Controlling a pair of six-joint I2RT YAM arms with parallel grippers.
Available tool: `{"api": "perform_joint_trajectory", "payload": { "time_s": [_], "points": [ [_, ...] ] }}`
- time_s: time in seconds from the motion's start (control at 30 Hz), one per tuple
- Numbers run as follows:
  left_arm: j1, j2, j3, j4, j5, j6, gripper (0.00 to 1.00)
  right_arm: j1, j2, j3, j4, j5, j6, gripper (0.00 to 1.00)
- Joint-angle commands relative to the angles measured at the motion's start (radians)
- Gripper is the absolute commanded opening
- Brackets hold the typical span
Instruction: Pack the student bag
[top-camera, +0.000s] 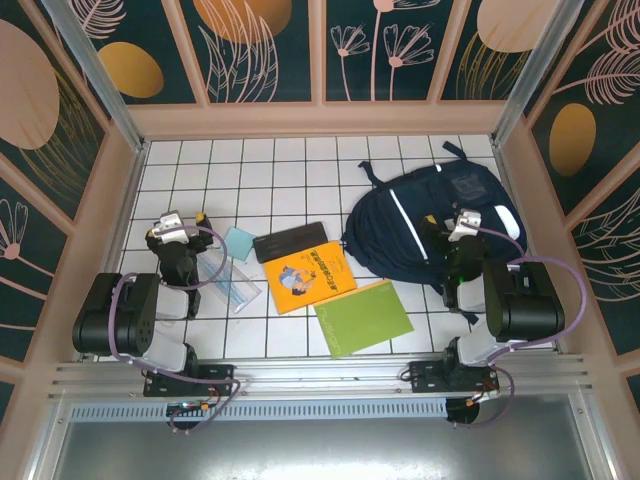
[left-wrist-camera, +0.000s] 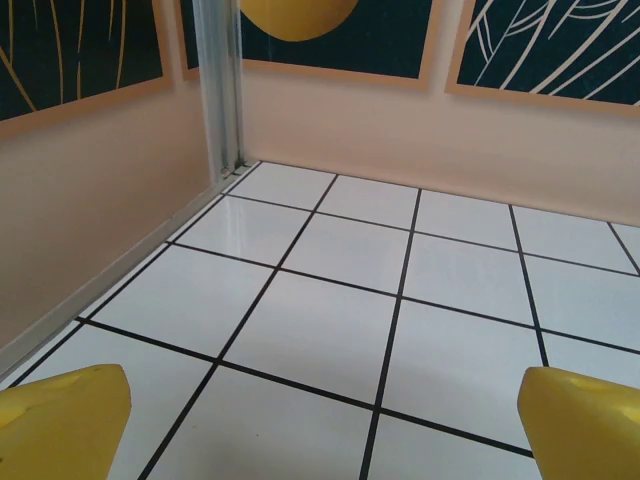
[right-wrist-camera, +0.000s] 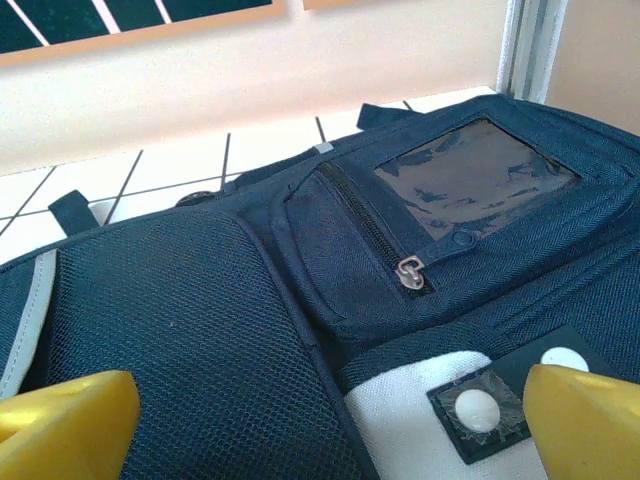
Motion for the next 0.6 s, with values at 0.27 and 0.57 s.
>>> {"api": "perform_joint_trajectory", "payload": {
  "time_s": [0.27,0.57],
  "points": [
    [-0.005,0.007,0.016,0.023,-0.005,0.006,0.99,-0.005,-0.004,0.020,0.032,-0.005,-0.012,0.99],
    [-0.005,0.005,0.013,0.027,-0.004,0.008,0.99,-0.015,-0.004,0.030,0.019,-0.069,-0.015,0.99]
  ]
}}
